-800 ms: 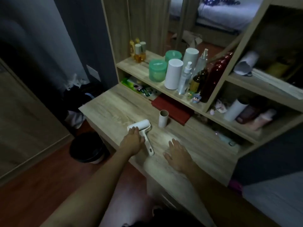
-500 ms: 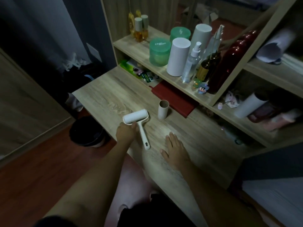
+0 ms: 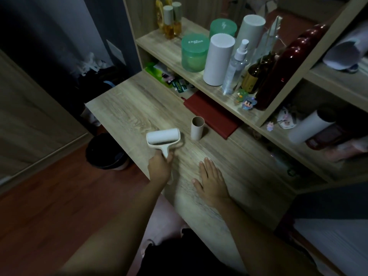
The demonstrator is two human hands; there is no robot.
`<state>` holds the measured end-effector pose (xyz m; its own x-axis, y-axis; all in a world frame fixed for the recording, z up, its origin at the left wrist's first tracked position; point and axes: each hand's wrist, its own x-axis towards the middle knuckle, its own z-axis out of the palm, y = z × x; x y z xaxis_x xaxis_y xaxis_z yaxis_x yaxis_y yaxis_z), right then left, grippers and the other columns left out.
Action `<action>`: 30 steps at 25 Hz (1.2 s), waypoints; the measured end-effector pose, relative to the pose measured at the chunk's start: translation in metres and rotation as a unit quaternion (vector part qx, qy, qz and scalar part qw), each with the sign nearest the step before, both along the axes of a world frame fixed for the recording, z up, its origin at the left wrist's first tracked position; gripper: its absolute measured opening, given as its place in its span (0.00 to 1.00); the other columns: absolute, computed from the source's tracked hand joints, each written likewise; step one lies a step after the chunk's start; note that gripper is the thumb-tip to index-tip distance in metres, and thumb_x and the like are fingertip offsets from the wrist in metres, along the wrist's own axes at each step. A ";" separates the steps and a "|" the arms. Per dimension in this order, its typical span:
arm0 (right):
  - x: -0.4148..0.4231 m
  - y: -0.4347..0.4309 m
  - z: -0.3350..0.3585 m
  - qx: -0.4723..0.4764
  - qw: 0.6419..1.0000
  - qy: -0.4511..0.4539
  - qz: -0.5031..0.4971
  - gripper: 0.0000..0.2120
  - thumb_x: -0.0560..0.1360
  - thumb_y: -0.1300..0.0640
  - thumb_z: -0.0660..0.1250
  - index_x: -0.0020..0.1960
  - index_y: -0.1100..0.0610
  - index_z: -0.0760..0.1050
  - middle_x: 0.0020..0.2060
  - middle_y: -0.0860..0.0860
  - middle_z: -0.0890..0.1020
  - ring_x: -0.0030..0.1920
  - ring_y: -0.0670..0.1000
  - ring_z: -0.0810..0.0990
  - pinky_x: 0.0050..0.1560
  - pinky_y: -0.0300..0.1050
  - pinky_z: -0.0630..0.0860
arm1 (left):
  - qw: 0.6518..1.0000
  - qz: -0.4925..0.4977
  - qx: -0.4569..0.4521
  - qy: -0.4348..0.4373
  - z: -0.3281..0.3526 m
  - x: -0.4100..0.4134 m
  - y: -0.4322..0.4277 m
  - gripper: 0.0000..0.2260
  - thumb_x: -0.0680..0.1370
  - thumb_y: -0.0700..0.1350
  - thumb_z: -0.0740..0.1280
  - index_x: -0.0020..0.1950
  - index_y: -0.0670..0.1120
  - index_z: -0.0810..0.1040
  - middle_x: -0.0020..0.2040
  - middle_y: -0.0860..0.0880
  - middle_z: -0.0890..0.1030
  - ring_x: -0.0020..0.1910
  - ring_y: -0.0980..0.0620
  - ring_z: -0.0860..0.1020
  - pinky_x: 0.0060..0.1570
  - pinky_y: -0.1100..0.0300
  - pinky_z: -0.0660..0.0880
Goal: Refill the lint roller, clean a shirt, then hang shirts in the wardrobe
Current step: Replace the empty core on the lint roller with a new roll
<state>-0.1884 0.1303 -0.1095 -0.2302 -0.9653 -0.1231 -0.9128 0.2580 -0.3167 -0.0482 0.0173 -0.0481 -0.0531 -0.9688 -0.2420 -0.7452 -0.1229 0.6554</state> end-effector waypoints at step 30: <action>-0.034 -0.051 0.088 -0.142 0.676 -0.573 -0.441 0.11 0.77 0.49 0.57 0.48 0.54 0.74 0.51 0.60 0.78 0.50 0.58 0.78 0.43 0.48 0.75 | 0.961 -0.109 -0.128 0.220 0.057 -0.041 0.049 0.19 0.73 0.49 0.71 0.61 0.45 0.75 0.55 0.49 0.75 0.50 0.55 0.76 0.48 0.64 0.76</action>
<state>-0.2222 0.0793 -0.0217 -0.6422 -0.5374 -0.5466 0.4425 0.3223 -0.8368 -0.0888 0.0665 0.0090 -0.3036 -0.9480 0.0951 -0.3786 0.2116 0.9011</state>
